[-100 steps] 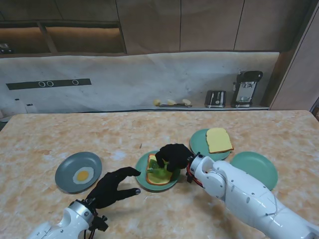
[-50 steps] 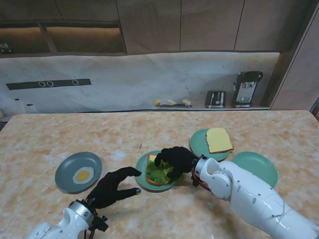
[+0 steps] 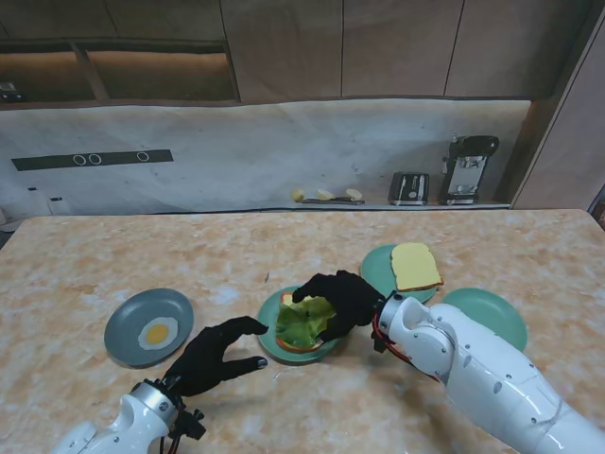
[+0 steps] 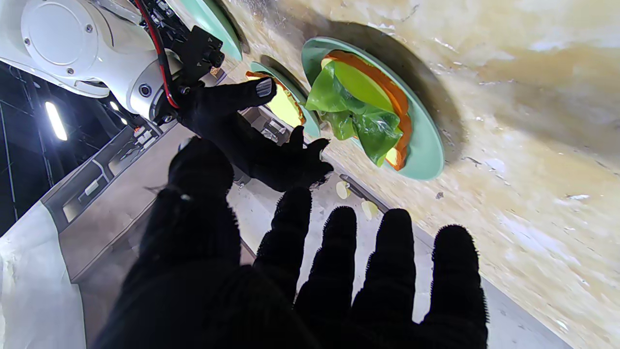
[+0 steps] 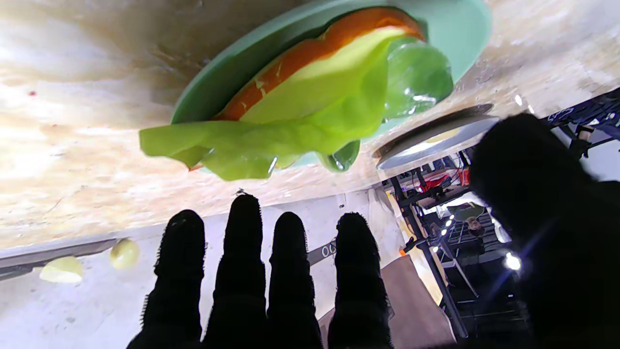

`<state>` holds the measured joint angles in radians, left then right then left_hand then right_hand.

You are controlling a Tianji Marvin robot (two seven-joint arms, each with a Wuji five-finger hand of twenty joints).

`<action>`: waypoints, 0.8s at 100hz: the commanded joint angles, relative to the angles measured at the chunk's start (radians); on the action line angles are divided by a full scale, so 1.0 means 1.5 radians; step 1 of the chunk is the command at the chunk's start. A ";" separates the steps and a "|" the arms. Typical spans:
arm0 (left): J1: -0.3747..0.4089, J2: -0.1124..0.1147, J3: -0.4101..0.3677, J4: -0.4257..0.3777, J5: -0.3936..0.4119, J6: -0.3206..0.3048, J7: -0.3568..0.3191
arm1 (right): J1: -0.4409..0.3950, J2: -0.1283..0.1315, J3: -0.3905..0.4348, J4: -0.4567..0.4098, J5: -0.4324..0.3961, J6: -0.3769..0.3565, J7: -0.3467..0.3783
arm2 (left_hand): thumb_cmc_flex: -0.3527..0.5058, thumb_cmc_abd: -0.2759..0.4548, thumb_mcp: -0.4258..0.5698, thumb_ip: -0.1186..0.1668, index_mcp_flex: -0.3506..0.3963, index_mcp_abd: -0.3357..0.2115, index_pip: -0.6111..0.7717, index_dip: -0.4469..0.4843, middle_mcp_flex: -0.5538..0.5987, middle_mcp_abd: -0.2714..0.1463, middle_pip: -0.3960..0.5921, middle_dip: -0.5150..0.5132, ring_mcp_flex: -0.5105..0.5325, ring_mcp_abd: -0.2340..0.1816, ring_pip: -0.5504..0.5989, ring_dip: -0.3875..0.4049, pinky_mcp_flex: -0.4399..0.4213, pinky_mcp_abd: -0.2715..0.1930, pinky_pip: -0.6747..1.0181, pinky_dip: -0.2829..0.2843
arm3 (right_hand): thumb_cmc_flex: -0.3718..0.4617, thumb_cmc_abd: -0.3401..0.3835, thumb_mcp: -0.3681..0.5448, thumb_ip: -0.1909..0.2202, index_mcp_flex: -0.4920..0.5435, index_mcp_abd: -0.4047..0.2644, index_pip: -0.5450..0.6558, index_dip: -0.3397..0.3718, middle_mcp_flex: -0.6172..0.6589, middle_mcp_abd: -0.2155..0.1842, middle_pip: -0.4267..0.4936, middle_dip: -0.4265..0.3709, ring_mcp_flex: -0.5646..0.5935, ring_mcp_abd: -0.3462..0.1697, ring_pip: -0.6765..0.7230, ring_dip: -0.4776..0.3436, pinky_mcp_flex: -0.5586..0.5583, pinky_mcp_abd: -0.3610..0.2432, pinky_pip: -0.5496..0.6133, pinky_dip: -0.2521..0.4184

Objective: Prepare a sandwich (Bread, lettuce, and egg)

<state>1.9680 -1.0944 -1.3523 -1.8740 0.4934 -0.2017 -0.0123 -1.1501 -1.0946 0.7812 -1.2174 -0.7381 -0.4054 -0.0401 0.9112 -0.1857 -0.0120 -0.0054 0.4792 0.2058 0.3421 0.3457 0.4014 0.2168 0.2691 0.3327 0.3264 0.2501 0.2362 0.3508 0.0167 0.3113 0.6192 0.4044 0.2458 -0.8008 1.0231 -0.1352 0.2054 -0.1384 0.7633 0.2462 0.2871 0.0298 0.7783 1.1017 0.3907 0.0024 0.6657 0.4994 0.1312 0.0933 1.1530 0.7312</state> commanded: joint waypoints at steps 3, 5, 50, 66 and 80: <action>0.003 -0.003 0.001 -0.002 0.002 0.004 -0.006 | -0.026 0.004 0.020 -0.027 0.008 0.013 0.021 | 0.006 0.025 -0.005 -0.013 0.005 -0.014 0.003 0.008 -0.010 -0.005 0.000 0.001 -0.013 -0.004 0.004 0.007 -0.006 -0.002 0.006 0.012 | -0.020 0.018 -0.022 -0.001 -0.012 -0.004 -0.007 -0.008 -0.025 0.003 -0.018 -0.463 -0.013 -0.004 -0.030 -0.026 -0.009 0.014 -0.048 -0.033; 0.003 -0.003 0.001 -0.001 0.001 0.004 -0.007 | -0.033 0.004 0.029 -0.034 0.011 0.016 0.025 | 0.006 0.025 -0.005 -0.013 0.004 -0.014 0.003 0.008 -0.010 -0.005 -0.001 0.001 -0.014 -0.004 0.004 0.007 -0.006 -0.002 0.006 0.012 | -0.018 0.020 -0.026 0.000 -0.015 0.003 -0.010 -0.010 -0.018 0.006 -0.023 -0.470 -0.010 -0.002 -0.040 -0.032 -0.008 0.016 -0.056 -0.040; -0.016 0.001 -0.005 0.003 0.012 0.000 -0.022 | -0.223 0.026 0.222 -0.205 0.060 0.006 0.119 | 0.004 0.023 -0.005 -0.013 0.003 -0.015 0.004 0.008 -0.007 -0.004 0.000 0.001 -0.010 -0.004 0.004 0.007 -0.004 -0.001 0.009 0.012 | -0.078 0.090 -0.118 0.108 0.023 0.080 -0.037 -0.026 0.010 0.031 -0.083 -0.519 0.015 0.016 -0.135 -0.096 -0.007 0.064 -0.174 -0.140; -0.019 0.000 -0.009 0.002 0.021 0.012 -0.019 | -0.290 0.031 0.271 -0.252 0.062 -0.017 0.132 | 0.004 0.022 -0.006 -0.014 0.002 -0.015 0.004 0.008 -0.008 -0.006 -0.001 0.001 -0.011 -0.006 0.004 0.007 -0.005 -0.001 0.009 0.012 | -0.076 0.088 -0.118 0.106 0.029 0.083 -0.042 -0.027 0.015 0.032 -0.089 -0.520 0.018 0.018 -0.139 -0.097 -0.011 0.066 -0.187 -0.144; -0.019 0.000 -0.013 0.000 0.031 0.023 -0.017 | -0.335 0.034 0.302 -0.283 0.059 -0.032 0.139 | 0.004 0.020 -0.006 -0.014 -0.001 -0.013 0.002 0.007 -0.008 -0.006 0.000 0.002 -0.009 -0.004 0.004 0.007 -0.004 0.000 0.009 0.012 | -0.078 0.090 -0.119 0.103 0.032 0.084 -0.046 -0.028 0.016 0.033 -0.093 -0.521 0.017 0.020 -0.144 -0.098 -0.011 0.061 -0.196 -0.148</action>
<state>1.9374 -1.0931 -1.3684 -1.8709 0.5334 -0.1766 -0.0293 -1.6219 -1.0483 1.2340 -1.6331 -0.6466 -0.4407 0.1516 0.9112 -0.1857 -0.0120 -0.0054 0.4792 0.2057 0.3421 0.3457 0.4014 0.2168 0.2691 0.3327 0.3267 0.2501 0.2362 0.3508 0.0167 0.3114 0.6199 0.4044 0.1689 -0.6438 0.8364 0.0111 0.2380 -0.0195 0.7101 0.2171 0.2910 0.0726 0.6491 1.1017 0.4061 0.0292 0.4647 0.3725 0.1297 0.1860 0.8776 0.5242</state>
